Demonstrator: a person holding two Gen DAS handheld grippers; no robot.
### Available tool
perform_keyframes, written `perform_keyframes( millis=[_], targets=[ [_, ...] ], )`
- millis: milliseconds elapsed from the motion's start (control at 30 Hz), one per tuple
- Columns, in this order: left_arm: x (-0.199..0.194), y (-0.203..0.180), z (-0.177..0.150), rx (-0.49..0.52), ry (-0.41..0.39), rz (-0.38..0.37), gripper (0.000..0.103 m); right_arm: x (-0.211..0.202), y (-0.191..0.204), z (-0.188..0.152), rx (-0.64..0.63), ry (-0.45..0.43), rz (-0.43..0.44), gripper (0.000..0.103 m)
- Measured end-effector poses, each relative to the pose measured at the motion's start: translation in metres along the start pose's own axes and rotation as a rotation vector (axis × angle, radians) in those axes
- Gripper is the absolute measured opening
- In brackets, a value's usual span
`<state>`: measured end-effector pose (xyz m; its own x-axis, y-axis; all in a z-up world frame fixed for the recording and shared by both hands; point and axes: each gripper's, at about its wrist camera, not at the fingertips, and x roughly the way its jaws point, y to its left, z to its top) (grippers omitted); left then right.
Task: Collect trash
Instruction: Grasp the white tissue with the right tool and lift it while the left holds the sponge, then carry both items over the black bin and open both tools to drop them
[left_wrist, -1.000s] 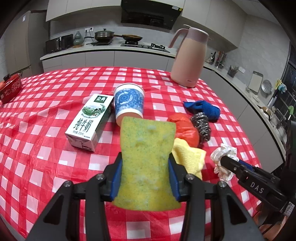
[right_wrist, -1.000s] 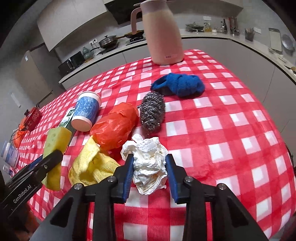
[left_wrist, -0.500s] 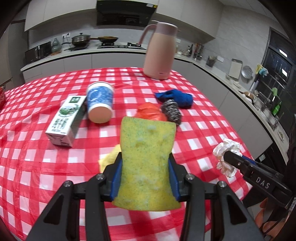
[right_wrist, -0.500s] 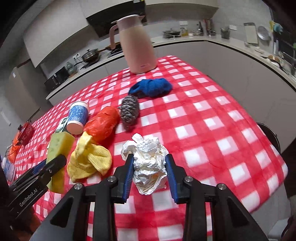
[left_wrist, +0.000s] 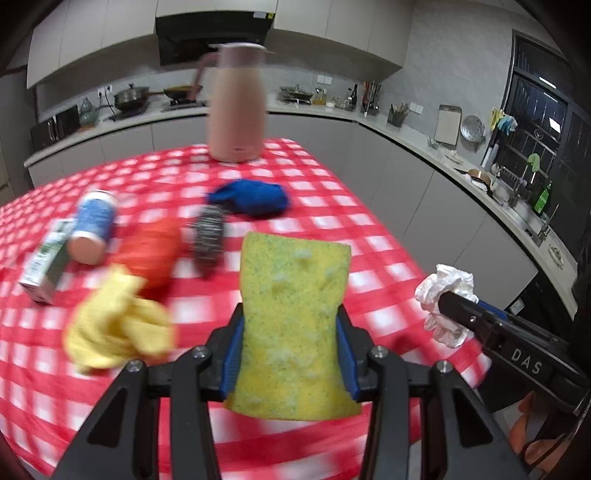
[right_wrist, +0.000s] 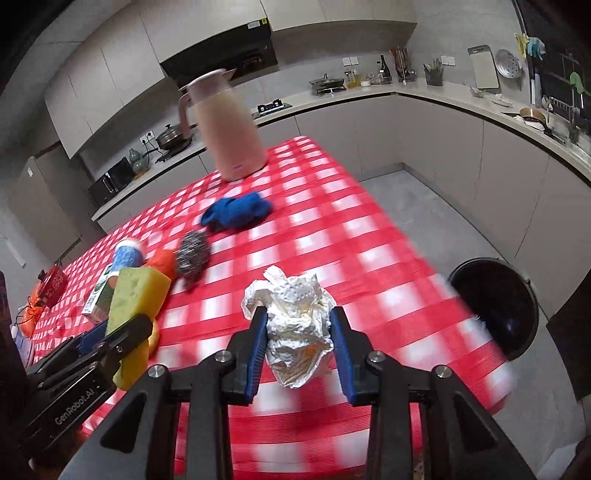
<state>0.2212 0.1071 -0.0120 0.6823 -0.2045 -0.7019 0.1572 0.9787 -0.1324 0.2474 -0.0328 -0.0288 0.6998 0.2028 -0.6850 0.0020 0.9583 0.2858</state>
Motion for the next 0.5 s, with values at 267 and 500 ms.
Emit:
perform_keyframes(
  millis=[267, 500],
  targets=[
    [0.045, -0.131, 0.015, -0.009, 0.024, -0.047, 0.046, -0.021, -0.141, 0.044, -0.007, -0.002, -0.027, 0.036],
    [0.087, -0.209, 0.017, 0.043, 0.113, -0.110, 0.045, -0.032, -0.252, 0.054, 0.080, 0.027, -0.097, 0.036]
  ],
)
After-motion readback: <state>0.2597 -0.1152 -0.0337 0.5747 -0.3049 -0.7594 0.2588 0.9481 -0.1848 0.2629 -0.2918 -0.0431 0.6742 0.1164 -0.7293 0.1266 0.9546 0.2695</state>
